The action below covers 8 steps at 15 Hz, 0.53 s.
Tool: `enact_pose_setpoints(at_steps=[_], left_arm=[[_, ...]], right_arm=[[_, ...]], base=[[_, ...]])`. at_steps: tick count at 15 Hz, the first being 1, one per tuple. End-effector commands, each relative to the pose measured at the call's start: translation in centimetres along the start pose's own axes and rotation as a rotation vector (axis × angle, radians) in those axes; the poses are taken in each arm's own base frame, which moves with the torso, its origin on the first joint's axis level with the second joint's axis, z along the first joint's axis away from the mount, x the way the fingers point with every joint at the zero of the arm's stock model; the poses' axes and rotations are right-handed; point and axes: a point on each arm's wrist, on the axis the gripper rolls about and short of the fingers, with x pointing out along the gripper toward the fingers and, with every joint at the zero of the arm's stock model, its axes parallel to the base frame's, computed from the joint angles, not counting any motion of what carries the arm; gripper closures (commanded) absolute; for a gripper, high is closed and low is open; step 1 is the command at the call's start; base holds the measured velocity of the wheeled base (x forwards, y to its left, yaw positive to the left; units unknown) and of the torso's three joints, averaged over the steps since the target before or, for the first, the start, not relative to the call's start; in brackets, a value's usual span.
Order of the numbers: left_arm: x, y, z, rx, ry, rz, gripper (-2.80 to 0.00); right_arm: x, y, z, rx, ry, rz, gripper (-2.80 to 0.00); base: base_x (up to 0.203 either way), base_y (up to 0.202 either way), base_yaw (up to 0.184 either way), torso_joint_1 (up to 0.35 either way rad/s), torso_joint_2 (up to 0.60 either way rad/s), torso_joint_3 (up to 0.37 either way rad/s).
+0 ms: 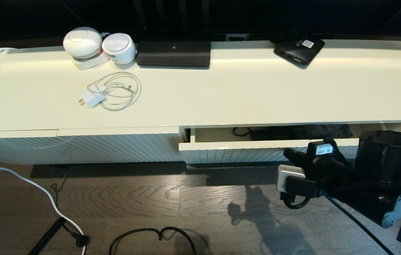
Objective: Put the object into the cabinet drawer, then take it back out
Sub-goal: Close the drawer
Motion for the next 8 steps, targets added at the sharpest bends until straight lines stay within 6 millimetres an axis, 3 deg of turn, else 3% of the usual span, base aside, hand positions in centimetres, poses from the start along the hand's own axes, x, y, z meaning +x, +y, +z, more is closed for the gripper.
enact_pose_setpoints(at_steps=[1, 8], left_arm=[[0.0, 0.0, 0.0, -0.001, -0.004, 0.000, 0.00], [0.0, 0.0, 0.0, -0.001, -0.004, 0.000, 0.00]], right_arm=[[0.8, 0.6, -0.1, -0.009, 0.001, 0.007, 0.00], [2.9, 0.0, -1.0, -0.046, -0.010, -0.060, 0.00]], base=[[0.000, 0.000, 0.000, 0.000, 0.00, 0.000], [0.000, 0.000, 0.000, 0.000, 0.00, 0.000]])
